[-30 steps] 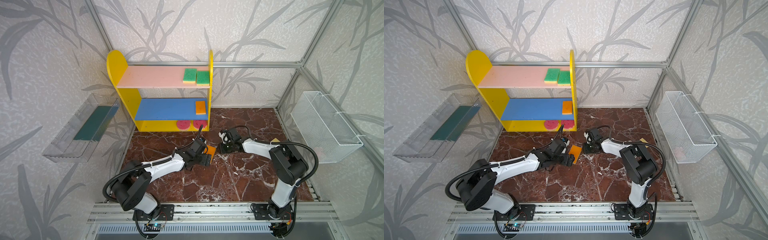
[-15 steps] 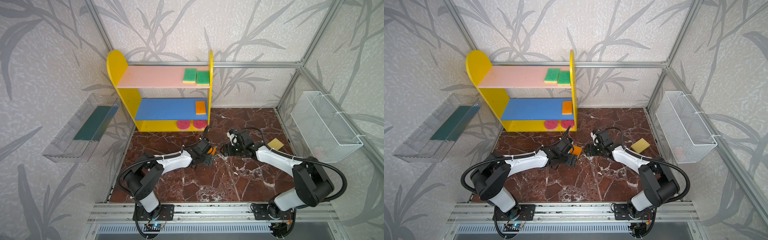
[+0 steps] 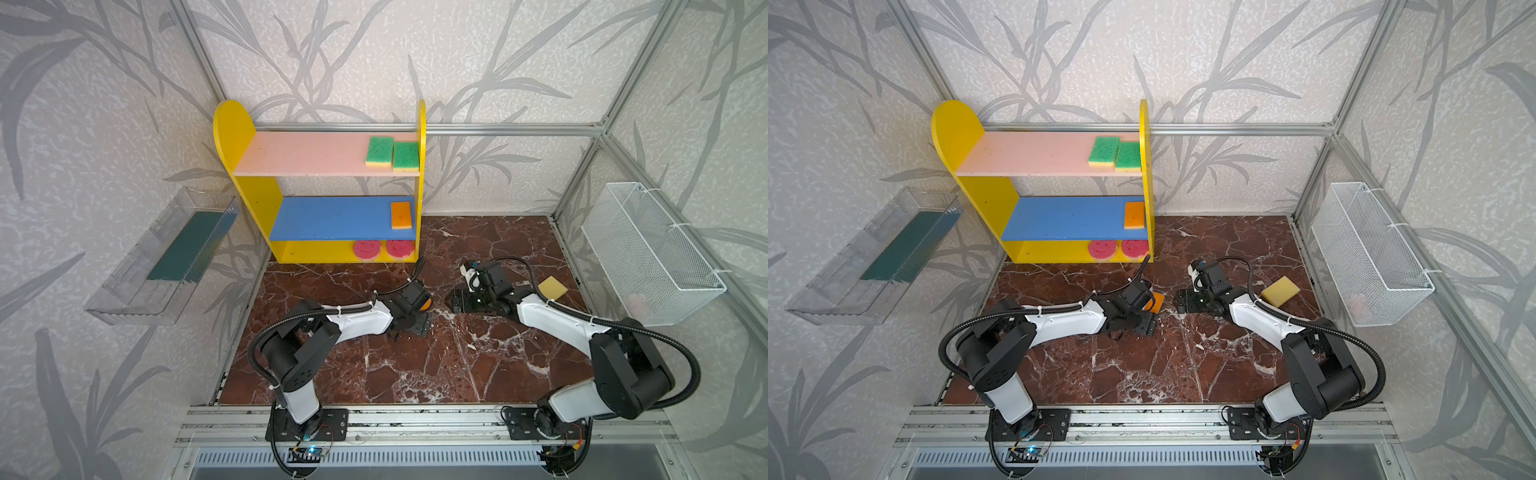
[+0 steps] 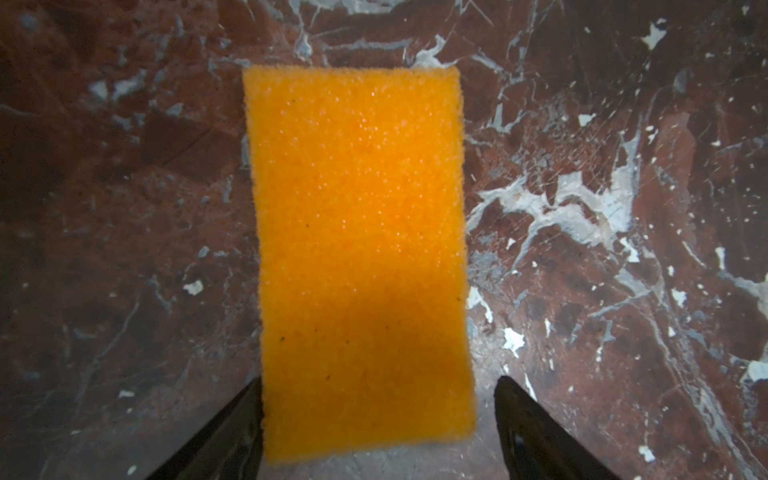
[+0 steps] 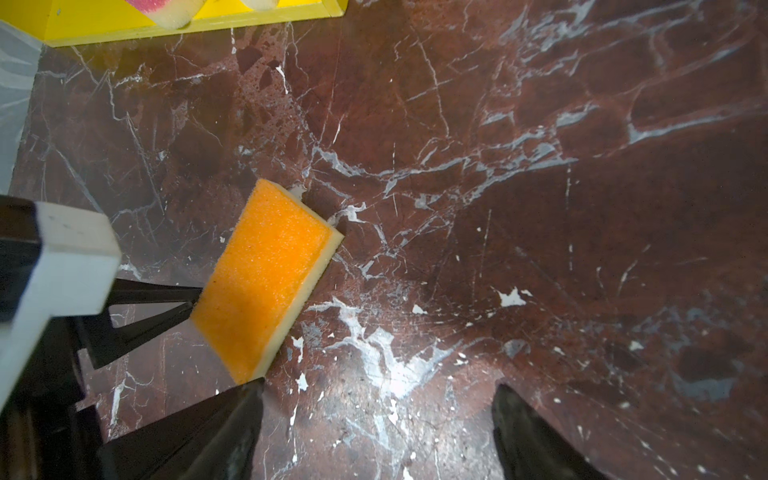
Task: Place and organize the cleaning sponges onto the shelf
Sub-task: 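Close the left gripper on the sponge while the right gripper opens and releases, then carry the sponge with the left gripper onto the blue shelf beside the orange sponge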
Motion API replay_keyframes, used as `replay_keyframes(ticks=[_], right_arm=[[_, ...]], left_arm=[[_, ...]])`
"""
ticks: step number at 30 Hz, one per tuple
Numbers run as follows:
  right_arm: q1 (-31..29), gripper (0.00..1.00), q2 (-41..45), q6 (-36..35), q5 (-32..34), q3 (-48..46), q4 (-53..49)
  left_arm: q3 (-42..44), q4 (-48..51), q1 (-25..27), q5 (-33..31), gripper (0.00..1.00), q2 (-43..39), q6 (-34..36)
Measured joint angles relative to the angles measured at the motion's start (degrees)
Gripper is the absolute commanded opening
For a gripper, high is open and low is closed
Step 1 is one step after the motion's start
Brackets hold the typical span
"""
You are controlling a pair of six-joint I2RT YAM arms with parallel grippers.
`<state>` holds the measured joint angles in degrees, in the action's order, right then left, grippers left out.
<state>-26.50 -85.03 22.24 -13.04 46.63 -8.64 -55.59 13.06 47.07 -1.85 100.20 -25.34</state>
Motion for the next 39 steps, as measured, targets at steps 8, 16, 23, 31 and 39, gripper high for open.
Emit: replay_keyframes(ticks=[8,16,23,31,39], right_arm=[[0.0,0.85,0.0,0.0,0.0,0.0,0.0],[0.0,0.85,1.0,-0.2,0.0,0.0,-0.1],[0.3,0.85,1.9,-0.5,-0.1,0.0,-0.2],[0.3,0.86,3.0,-0.6,-0.4,-1.0,-0.2],[0.3,0.86,3.8,-0.6,-1.2,-1.4,0.2]], left_arm=[[-2.8,3.4,1.2,-3.0,0.68,1.1,-0.1],[-4.2,7.0,2.1,-6.0,0.66,1.0,-0.4],[-4.3,11.0,1.7,-8.8,0.66,-8.0,-0.9],[-2.9,11.0,-5.2,-10.1,0.66,-24.1,-1.1],[-3.3,10.7,-15.4,-11.1,0.65,-29.9,2.2]])
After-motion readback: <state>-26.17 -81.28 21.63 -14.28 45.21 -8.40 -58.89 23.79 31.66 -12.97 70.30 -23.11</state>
